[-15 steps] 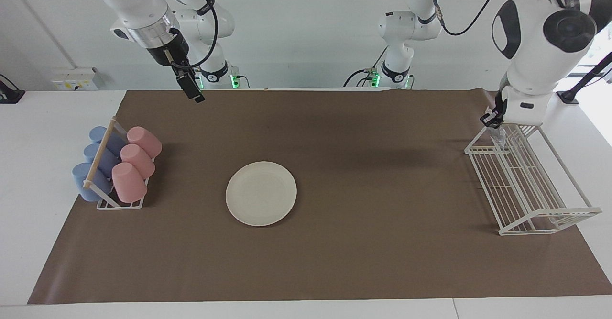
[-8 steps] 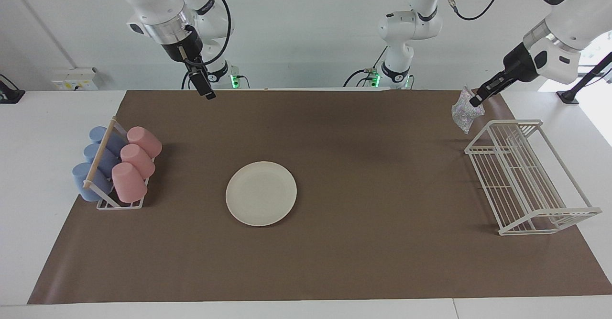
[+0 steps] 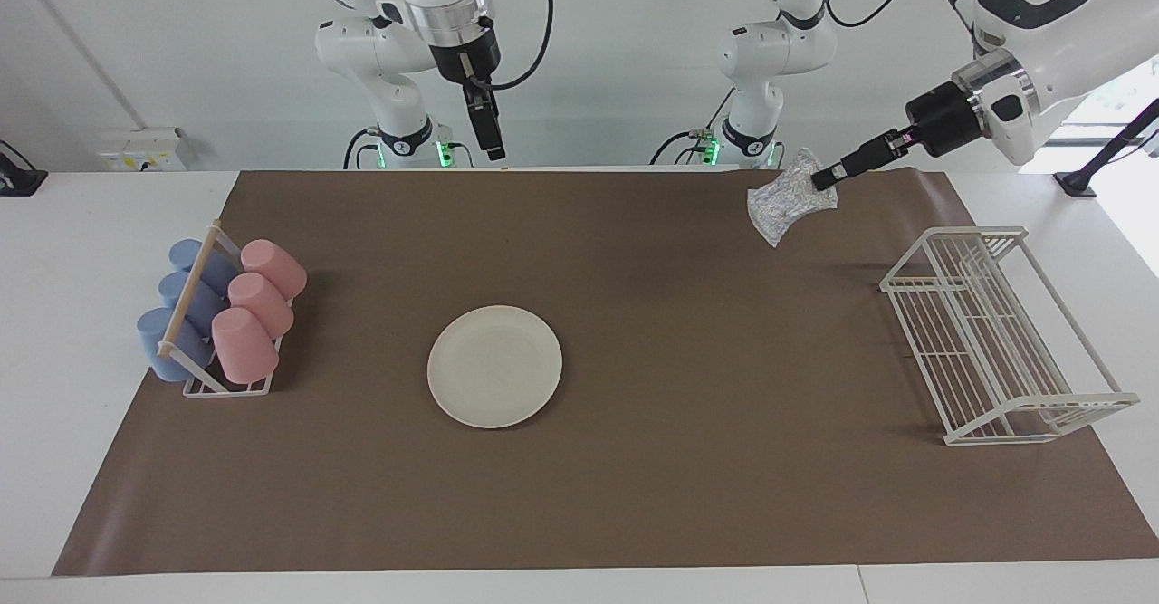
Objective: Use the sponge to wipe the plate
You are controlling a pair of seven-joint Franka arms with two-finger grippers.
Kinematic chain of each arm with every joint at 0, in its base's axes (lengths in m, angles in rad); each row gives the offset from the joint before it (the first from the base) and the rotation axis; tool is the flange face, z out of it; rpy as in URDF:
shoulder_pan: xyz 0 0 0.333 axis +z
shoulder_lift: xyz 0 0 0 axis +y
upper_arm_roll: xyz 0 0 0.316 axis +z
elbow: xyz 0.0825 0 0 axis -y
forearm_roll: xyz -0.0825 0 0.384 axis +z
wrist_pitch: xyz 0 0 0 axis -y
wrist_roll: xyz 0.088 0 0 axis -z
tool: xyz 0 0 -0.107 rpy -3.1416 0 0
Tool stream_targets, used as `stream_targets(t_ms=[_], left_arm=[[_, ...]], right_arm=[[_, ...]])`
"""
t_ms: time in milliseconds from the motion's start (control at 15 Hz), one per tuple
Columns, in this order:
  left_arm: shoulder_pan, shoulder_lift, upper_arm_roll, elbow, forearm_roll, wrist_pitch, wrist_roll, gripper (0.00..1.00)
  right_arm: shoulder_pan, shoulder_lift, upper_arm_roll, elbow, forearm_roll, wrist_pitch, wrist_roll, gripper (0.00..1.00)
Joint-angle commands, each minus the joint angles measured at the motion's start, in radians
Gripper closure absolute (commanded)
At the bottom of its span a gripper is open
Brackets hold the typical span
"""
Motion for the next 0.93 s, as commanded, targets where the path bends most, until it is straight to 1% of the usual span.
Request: stream_targets(t_ms=[0, 67, 133, 200, 333, 533, 600, 733, 867], left_arm=[[-0.014, -0.116, 0.010, -0.218, -0.134, 0.055, 0.166, 1.00], [-0.016, -0.116, 0.010, -0.242, -0.169, 0.052, 0.210, 1.00], [-0.017, -0.116, 0.007, -0.262, -0.209, 0.052, 0.243, 1.00], [-0.028, -0.117, 0.007, -0.285, -0.242, 0.050, 0.279, 1.00], [-0.056, -0.117, 0.007, -0.337, -0.338, 0.043, 0.366, 1.00], [-0.060, -0.110, 0.007, -0.437, -0.456, -0.038, 0.579, 1.00], [-0.065, -0.105, 0.007, -0.460, -0.464, -0.073, 0.654, 1.00], [-0.064, -0.079, 0.010, -0.462, -0.464, -0.170, 0.772, 1.00], [-0.068, -0.074, 0.007, -0.459, -0.464, -0.173, 0.778, 1.00]], right_arm=[[-0.012, -0.064, 0.034, -0.095, 0.056, 0.090, 0.033, 0.00], [-0.012, -0.091, 0.049, -0.144, 0.078, 0.146, 0.057, 0.00], [-0.012, -0.101, 0.071, -0.174, 0.089, 0.188, 0.090, 0.00], [-0.012, -0.102, 0.095, -0.184, 0.090, 0.211, 0.114, 0.00], [-0.006, -0.095, 0.111, -0.194, 0.090, 0.227, 0.140, 0.00], [0.052, -0.084, 0.112, -0.227, 0.090, 0.354, 0.203, 0.00], [0.083, -0.076, 0.113, -0.235, 0.090, 0.395, 0.216, 0.00], [0.131, -0.047, 0.111, -0.240, 0.089, 0.446, 0.231, 0.00], [0.174, -0.018, 0.111, -0.247, 0.087, 0.489, 0.236, 0.00]])
